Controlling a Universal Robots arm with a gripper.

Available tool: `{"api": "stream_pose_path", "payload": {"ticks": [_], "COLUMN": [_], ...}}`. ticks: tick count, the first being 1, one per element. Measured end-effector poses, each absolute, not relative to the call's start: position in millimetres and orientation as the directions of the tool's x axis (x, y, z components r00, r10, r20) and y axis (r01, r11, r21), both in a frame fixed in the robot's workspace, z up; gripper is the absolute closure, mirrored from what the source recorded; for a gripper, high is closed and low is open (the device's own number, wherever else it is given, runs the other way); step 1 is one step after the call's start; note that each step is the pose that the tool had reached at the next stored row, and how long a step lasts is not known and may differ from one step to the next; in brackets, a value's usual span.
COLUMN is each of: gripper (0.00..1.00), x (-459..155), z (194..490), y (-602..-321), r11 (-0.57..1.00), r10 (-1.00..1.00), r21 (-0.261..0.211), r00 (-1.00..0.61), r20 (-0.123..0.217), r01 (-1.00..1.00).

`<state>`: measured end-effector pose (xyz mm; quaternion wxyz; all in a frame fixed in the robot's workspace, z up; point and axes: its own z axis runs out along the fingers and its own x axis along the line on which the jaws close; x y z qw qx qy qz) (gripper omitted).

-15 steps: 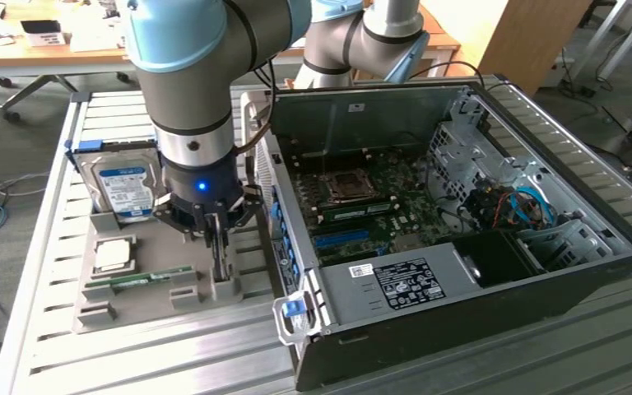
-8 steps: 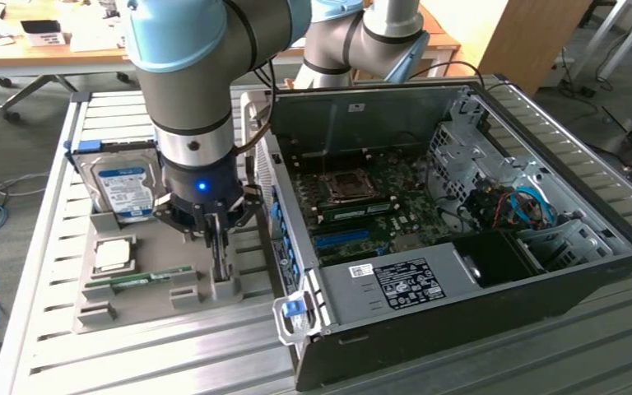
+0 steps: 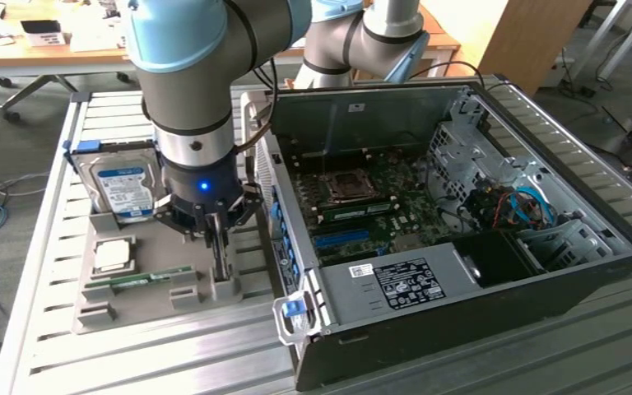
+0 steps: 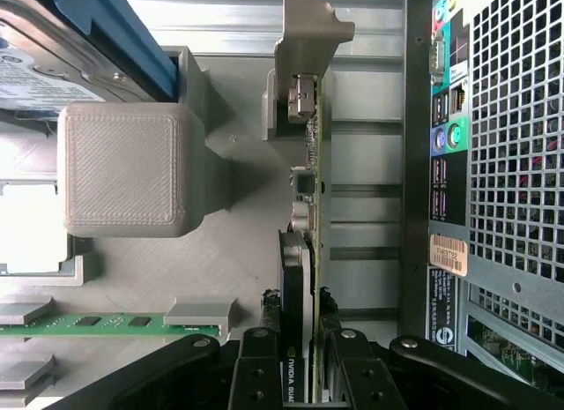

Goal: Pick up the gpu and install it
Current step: 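Pick up the gpu and move the gpu toward the slot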

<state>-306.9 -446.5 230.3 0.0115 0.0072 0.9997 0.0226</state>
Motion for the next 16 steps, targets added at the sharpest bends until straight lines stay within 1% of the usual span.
{"api": "stream_pose_path", "payload": {"ticks": [9,16], "gripper": [0.73,0.73], "x": [-307,-307], "z": [231,240], "y": [-446,-447], "r11": [0.999,0.999], "r10": [0.015,0.015], "r21": [0.046,0.045], "r00": [-1.0,-1.0], "r20": [-0.023,-0.023], "r01": [0.014,0.014]}}
